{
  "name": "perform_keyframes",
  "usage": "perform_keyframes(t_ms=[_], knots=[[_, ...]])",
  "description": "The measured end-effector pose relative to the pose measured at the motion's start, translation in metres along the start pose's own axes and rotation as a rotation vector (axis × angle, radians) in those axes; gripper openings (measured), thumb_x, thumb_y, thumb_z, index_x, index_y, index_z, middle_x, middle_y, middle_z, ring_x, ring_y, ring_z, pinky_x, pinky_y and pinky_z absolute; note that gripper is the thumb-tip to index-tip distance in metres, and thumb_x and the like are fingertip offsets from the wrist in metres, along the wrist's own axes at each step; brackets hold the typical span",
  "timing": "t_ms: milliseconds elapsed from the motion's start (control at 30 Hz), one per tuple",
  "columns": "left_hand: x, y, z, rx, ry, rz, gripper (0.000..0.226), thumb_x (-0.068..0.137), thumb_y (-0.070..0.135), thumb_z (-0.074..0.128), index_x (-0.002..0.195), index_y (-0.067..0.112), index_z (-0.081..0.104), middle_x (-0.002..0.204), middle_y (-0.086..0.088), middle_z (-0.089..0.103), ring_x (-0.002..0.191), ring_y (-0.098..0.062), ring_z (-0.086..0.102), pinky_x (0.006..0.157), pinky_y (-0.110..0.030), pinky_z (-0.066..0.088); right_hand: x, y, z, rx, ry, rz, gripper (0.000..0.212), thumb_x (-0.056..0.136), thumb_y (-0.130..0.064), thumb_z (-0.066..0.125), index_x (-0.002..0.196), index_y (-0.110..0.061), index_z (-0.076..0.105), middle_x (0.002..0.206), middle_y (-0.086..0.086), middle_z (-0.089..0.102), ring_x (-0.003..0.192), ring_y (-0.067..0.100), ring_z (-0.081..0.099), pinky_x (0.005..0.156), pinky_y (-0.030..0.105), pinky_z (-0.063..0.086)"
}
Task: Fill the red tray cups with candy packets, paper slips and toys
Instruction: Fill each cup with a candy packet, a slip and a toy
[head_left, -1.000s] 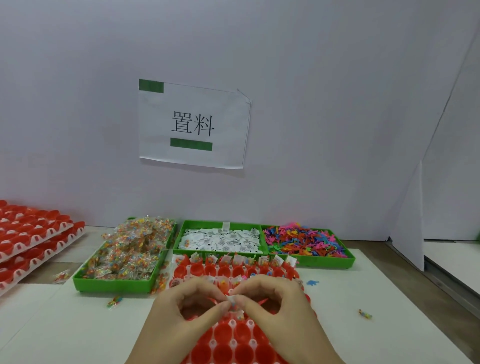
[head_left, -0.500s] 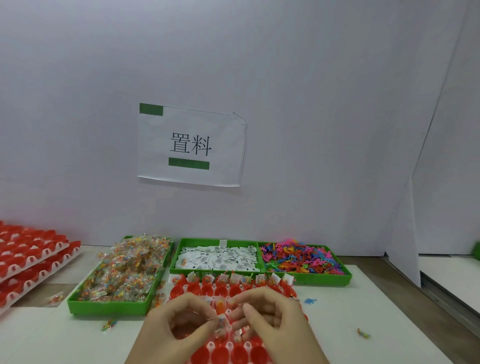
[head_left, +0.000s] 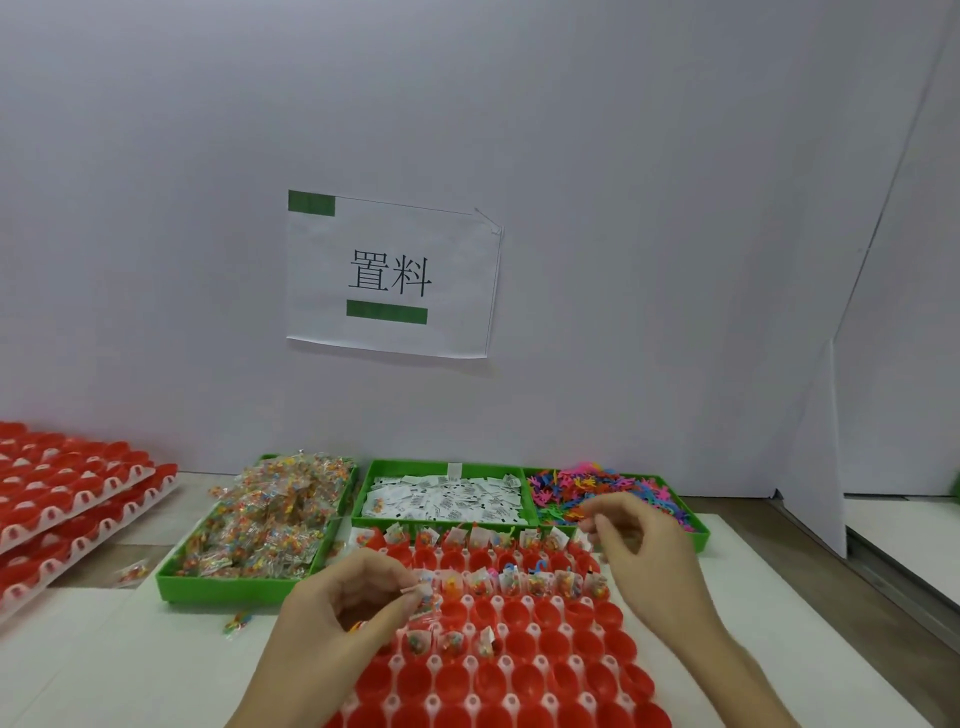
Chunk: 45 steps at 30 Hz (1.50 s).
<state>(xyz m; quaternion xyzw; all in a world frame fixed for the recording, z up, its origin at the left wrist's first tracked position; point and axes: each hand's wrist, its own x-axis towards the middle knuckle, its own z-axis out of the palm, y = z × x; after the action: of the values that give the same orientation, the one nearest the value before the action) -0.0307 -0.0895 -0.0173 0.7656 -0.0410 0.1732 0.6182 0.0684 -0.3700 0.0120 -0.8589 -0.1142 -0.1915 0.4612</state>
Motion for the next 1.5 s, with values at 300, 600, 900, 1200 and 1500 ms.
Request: perform_keyframes(t_ms=[300, 600, 900, 1200, 1500], knots=[[-0.001, -0.002, 0.001, 0.014, 0.012, 0.049, 0.010, 0.079, 0.010, 0.084, 0.086, 0.014, 0.079, 0.086, -0.008, 0.079, 0.083, -0.021, 0.077, 0.081, -0.031, 0.061, 0.115, 0.052, 0.009, -0.574, -0.332, 0.055, 0.018, 0.099, -0.009, 0.063, 0.110, -0.012, 0.078, 0.119, 0.008, 0.074, 0.106, 0.021, 0.069, 0.098, 0.034, 0.053], [0.001, -0.007, 0.001, 0.031, 0.002, 0.052, 0.014, 0.079, 0.011, 0.083, 0.082, 0.024, 0.079, 0.088, -0.006, 0.079, 0.085, -0.019, 0.077, 0.080, -0.030, 0.061, 0.130, 0.076, 0.029, -0.689, -0.400, -0.007, 0.018, 0.087, -0.028, 0.080, 0.096, -0.012, 0.081, 0.098, 0.004, 0.077, 0.076, 0.010, 0.064, 0.076, 0.027, 0.055], [0.000, -0.006, 0.000, 0.044, -0.011, 0.080, 0.011, 0.080, 0.019, 0.083, 0.084, 0.028, 0.078, 0.089, -0.005, 0.079, 0.084, -0.017, 0.077, 0.078, -0.027, 0.061, 0.127, 0.076, 0.024, -0.676, -0.259, -0.023, 0.012, 0.096, -0.014, 0.068, 0.101, -0.010, 0.078, 0.099, 0.007, 0.077, 0.087, 0.018, 0.071, 0.085, 0.034, 0.058], [-0.003, 0.001, 0.004, -0.023, -0.007, 0.088, 0.011, 0.080, 0.016, 0.083, 0.085, 0.025, 0.079, 0.088, -0.007, 0.079, 0.083, -0.020, 0.077, 0.077, -0.027, 0.062, 0.070, 0.024, -0.004, 0.192, -0.095, 0.086, 0.008, 0.097, -0.014, 0.067, 0.100, -0.013, 0.075, 0.080, 0.001, 0.078, 0.072, 0.018, 0.076, 0.059, 0.023, 0.057], [-0.014, 0.013, 0.017, -0.098, -0.068, 0.075, 0.011, 0.077, 0.026, 0.083, 0.087, 0.027, 0.080, 0.087, -0.007, 0.079, 0.081, -0.020, 0.077, 0.076, -0.024, 0.061, -0.040, -0.021, 0.017, 0.444, -0.289, 0.040, 0.017, 0.092, -0.001, 0.071, 0.100, -0.015, 0.077, 0.086, 0.009, 0.078, 0.078, 0.024, 0.077, 0.068, 0.027, 0.061]])
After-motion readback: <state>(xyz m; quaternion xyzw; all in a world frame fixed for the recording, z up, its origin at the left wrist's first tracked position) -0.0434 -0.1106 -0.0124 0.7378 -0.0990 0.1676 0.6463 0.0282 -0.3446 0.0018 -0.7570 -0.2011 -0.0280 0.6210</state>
